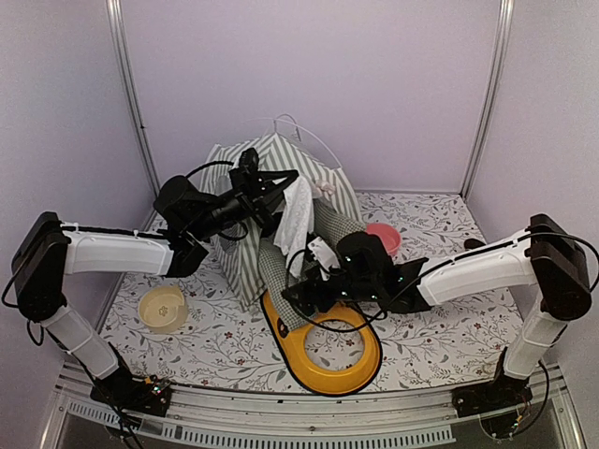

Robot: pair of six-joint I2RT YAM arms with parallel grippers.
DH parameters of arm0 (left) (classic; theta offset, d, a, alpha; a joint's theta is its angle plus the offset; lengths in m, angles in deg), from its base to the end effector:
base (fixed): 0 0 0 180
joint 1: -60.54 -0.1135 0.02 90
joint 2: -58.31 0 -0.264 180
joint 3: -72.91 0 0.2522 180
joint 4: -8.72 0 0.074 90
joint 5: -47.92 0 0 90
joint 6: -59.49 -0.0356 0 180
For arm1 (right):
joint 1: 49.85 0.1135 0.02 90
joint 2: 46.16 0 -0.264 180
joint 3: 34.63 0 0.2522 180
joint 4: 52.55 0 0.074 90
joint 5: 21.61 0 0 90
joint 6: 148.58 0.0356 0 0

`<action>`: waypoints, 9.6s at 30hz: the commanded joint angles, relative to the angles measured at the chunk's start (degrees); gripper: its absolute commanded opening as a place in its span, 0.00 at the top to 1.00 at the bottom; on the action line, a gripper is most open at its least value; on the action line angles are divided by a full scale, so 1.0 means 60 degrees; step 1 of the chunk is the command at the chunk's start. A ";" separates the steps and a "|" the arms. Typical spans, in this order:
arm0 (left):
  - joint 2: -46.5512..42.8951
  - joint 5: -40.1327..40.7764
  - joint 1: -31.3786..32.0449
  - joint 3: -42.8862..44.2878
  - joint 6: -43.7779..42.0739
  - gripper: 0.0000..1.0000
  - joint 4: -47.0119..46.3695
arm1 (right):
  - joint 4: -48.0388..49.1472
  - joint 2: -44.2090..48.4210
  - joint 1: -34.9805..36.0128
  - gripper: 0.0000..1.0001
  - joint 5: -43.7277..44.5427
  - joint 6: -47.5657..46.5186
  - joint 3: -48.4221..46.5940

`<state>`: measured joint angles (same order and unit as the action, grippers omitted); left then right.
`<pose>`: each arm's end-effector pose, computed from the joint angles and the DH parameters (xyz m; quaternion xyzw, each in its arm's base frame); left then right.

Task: Set up the pet tent
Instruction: Place the cushion in the tent.

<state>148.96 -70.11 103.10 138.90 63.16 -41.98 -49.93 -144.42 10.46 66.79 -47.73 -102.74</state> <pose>0.2442 -0.2470 0.3185 -0.0363 0.5522 -0.8115 0.1877 0.1840 0.3247 0.1974 -0.3642 0.7735 0.3114 0.4148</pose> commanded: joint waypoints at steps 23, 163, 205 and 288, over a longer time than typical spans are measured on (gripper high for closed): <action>-0.0084 -0.0265 0.0058 0.0133 -0.0010 1.00 -0.0408 | -0.1046 -0.1392 -0.0515 0.63 -0.0364 0.0329 -0.1723; -0.4358 0.2322 -0.0832 -0.0497 -1.1417 1.00 1.1383 | -0.2814 -0.3237 -0.1722 0.73 -0.0364 0.1768 -0.5868; -0.4473 0.1149 -0.2056 -0.0501 -1.0728 1.00 1.2216 | -0.2412 -0.0341 -0.3330 0.48 -0.1762 0.2260 -0.2904; -0.3047 -0.3601 -0.1697 0.0666 -1.0926 1.00 0.9829 | -0.0887 -0.3536 -0.2051 0.98 -0.2582 0.1372 -0.5187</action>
<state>132.50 -86.50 91.32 140.85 -3.90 20.29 -53.88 -164.77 1.00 47.62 -43.86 -132.81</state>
